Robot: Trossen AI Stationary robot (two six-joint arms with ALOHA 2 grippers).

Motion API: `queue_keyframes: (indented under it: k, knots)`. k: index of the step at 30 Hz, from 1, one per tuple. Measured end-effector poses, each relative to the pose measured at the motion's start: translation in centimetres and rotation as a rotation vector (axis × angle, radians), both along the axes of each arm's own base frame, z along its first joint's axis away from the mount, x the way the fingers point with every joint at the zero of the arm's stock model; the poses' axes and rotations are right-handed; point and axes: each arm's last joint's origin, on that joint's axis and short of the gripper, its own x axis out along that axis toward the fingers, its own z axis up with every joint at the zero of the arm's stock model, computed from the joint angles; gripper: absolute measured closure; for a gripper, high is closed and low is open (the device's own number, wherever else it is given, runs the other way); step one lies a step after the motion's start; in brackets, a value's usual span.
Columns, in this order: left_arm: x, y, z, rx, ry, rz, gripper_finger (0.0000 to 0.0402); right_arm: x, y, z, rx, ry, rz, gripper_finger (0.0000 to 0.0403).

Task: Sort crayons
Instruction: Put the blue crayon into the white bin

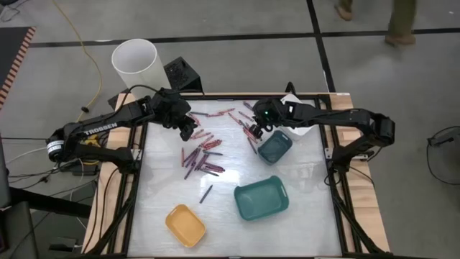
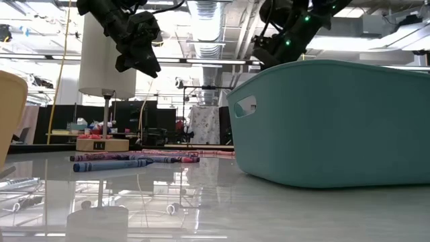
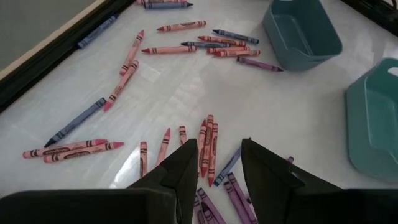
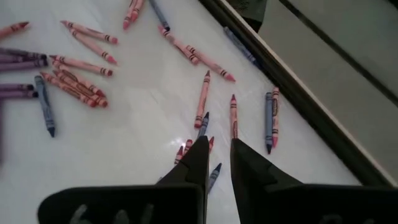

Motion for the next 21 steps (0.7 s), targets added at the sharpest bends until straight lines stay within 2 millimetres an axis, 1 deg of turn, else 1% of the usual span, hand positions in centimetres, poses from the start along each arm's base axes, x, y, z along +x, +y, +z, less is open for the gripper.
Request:
queue_keyframes:
  k: [3, 6, 9, 13, 17, 21]
  knots:
    - [0.0, 0.0, 0.0, 0.000, -0.001, 0.000, 0.0290, 0.0, -0.5, -0.7, 0.080, -0.008, -0.052, 0.0342]
    - [0.0, 0.0, 0.0, -0.001, -0.001, 0.001, 0.0290, 0.1, -1.3, -2.3, 0.187, 0.043, -0.076, 0.0342]
    - [0.0, 0.0, 0.0, -0.001, 0.000, -0.001, 0.0290, 0.2, -2.0, -3.8, 0.223, 0.110, -0.114, 0.0342]
    - [0.0, -0.1, 0.0, -0.001, 0.000, -0.003, 0.0290, 0.8, -2.6, -5.6, 0.276, 0.146, -0.165, 0.0342]
    - [0.0, -0.1, 0.0, -0.001, 0.000, -0.004, 0.0290, 1.4, -3.0, -7.7, 0.323, 0.207, -0.166, 0.0342]
    - [0.0, -0.1, 0.0, -0.001, 0.000, -0.003, 0.0290, 1.8, -3.4, -9.3, 0.414, 0.228, -0.134, 0.0342]
